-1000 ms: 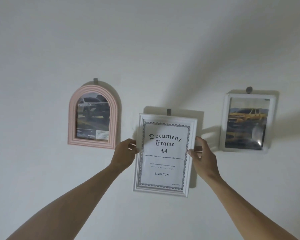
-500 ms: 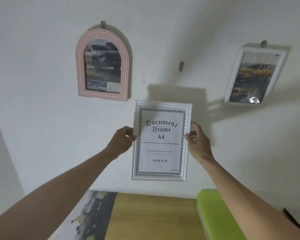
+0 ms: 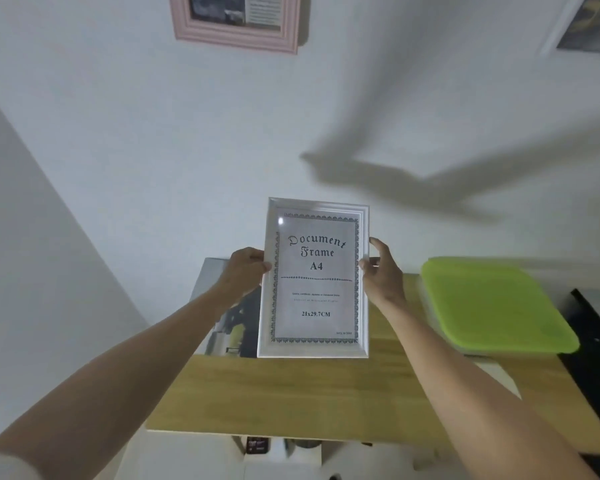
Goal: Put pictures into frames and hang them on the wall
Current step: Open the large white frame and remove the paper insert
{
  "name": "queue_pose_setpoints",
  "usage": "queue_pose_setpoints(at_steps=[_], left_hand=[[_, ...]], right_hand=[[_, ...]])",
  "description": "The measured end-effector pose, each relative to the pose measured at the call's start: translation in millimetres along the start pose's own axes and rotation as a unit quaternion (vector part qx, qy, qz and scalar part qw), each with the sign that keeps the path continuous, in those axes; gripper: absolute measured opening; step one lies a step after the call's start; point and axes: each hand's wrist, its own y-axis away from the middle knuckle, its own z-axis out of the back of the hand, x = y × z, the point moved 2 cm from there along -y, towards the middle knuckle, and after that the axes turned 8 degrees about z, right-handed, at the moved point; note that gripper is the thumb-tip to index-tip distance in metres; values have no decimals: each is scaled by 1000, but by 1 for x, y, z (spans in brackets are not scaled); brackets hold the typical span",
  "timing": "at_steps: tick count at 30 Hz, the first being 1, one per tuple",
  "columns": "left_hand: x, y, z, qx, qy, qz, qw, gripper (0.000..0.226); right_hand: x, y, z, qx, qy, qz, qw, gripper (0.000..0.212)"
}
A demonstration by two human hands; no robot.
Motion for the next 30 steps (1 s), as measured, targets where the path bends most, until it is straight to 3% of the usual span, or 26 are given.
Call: queue_pose_setpoints(at_steps=[5,8,15,22,27,30], left_hand=[[30,16,12,10,7,5,1000,19],[39,19,20,-5,2,-2,1000,13],[28,31,7,-70,-93,-90,989,27],[9,58,-31,-101,-156,-213,959,11],[3,63,-58,-102,-216,-280,930,30],[5,58,-60,-112,-250,-336,901,32]], right_hand=[[-4,32,-26,42,3,-32,999,48],[2,39,-37,71,34,-34,996,56],[87,36,-45,140,-22,58,988,48],[139,23,-48,58,-28,1,998,46],[131,17,-28,0,36,18,999,18],[116,12,-12,25,-29,3,999,15]])
